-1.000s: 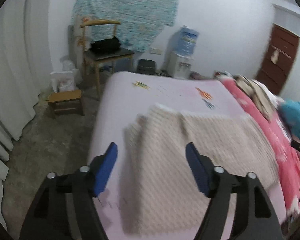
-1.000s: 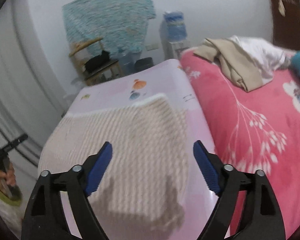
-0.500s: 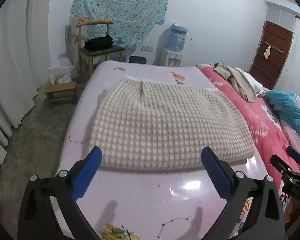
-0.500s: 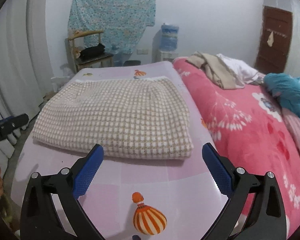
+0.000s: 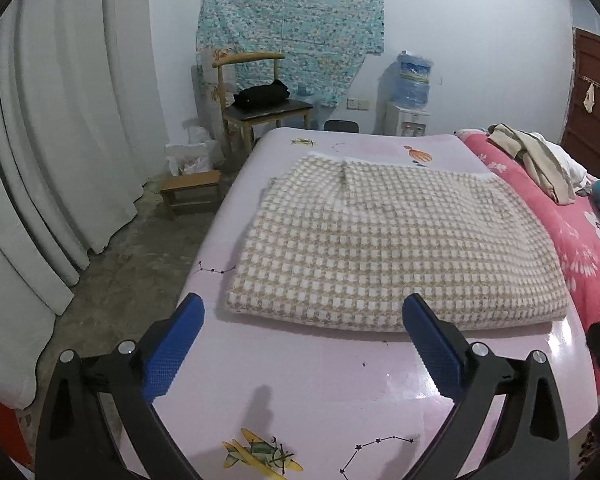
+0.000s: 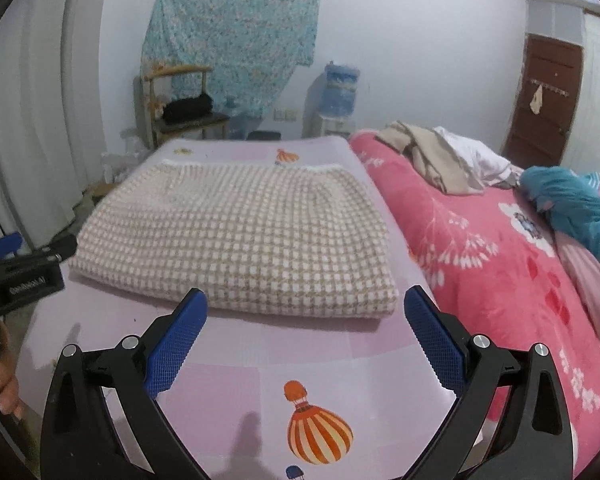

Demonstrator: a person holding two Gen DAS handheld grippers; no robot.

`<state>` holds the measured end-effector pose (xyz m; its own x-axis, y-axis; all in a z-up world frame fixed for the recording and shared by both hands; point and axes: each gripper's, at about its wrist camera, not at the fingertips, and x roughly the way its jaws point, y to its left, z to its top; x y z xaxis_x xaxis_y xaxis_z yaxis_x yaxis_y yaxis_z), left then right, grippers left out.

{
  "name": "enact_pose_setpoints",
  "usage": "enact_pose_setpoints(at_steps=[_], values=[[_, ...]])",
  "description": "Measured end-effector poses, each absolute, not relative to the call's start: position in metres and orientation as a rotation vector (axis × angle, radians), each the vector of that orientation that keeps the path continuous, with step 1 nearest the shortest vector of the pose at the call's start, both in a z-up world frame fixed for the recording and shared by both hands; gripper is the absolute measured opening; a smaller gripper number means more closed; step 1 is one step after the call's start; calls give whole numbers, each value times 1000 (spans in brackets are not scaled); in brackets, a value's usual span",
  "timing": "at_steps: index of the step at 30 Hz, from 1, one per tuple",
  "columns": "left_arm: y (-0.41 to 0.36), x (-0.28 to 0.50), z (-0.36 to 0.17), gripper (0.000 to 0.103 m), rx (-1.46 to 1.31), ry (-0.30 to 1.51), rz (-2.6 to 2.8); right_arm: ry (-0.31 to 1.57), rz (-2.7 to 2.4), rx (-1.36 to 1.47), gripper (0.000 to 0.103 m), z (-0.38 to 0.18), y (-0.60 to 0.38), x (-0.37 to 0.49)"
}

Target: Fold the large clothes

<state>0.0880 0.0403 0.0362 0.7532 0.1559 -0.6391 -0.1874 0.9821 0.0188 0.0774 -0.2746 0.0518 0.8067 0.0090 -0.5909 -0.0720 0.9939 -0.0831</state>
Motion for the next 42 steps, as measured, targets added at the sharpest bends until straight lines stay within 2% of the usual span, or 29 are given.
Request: enact_pose_setpoints(at_steps=[14, 42], values=[[20, 102, 20, 98, -24, 811, 224, 782, 97, -15, 95, 28, -281, 99], [-2, 110, 11, 98, -5, 897, 140, 840, 102, -28, 95, 17, -284, 104]])
